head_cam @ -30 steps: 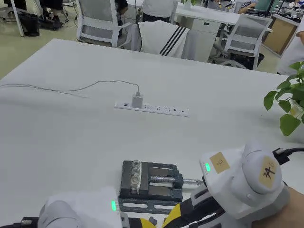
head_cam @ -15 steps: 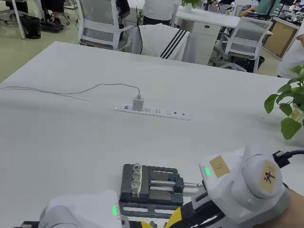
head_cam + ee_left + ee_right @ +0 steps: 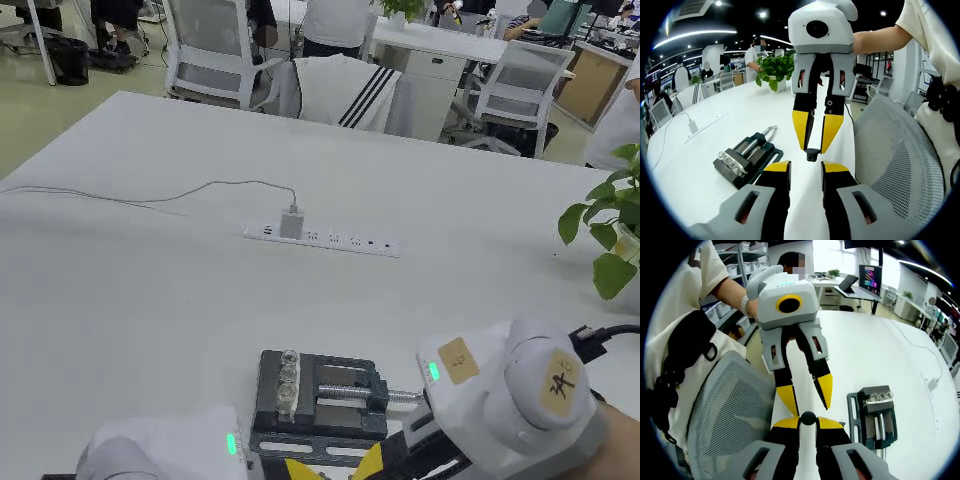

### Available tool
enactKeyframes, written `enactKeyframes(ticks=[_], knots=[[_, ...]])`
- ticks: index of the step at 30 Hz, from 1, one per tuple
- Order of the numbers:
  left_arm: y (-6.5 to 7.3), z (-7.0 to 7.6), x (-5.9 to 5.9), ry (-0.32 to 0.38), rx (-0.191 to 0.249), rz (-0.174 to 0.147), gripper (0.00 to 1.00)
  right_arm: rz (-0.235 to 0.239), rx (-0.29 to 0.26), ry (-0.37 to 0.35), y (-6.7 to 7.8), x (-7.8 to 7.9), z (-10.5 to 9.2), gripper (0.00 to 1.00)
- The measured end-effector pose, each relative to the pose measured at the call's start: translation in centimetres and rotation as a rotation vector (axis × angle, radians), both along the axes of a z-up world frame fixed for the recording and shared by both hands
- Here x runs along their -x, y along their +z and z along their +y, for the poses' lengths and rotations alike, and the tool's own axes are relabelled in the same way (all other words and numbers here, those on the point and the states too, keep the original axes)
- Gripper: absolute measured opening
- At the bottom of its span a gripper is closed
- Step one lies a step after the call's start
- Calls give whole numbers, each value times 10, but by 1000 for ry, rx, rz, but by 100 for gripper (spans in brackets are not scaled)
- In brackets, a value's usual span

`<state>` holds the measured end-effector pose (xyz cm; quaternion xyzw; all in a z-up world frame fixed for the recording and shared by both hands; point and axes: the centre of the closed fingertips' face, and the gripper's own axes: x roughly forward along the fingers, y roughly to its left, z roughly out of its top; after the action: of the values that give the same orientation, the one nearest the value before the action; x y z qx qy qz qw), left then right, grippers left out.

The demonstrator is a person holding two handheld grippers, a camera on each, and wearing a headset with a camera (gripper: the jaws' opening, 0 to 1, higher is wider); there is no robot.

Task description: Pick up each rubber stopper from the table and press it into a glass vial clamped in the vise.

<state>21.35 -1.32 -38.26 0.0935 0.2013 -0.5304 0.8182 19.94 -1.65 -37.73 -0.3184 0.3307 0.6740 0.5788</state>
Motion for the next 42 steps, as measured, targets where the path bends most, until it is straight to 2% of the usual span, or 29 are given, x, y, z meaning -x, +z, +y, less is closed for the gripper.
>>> enactKeyframes(ticks=[2,6,9,16,18,20,21,25,26,31,36,42], knots=[[-3,5,-3,26,-8,-9,30,-5,7,1,-2,-1,-1,8],[-10,18,-10,88,-25,-6,52,-5,15,-1,-4,-2,-3,8],[-15,30,-15,143,-33,-5,65,-3,21,-6,-5,-2,-5,8],[-24,56,-25,245,-60,4,80,-3,32,-6,-8,-3,-7,8],[-27,61,-26,265,-62,18,84,-3,33,-7,-8,-3,-8,8],[-28,66,-28,290,-58,14,87,-4,35,-7,-9,-4,-8,8],[-29,68,-28,294,-57,22,89,-3,37,-8,-9,-4,-9,8],[-28,74,-30,352,-6,43,98,-10,41,-13,-10,-6,-10,8],[-27,76,-31,371,11,47,99,-10,42,-14,-10,-7,-10,8],[-28,83,-29,403,31,52,99,-10,48,-15,-11,-8,-10,8],[-29,87,-26,434,47,70,99,-12,53,-16,-13,-11,-10,8],[-24,87,-25,451,71,57,99,-24,62,-22,-15,-20,-11,7]])
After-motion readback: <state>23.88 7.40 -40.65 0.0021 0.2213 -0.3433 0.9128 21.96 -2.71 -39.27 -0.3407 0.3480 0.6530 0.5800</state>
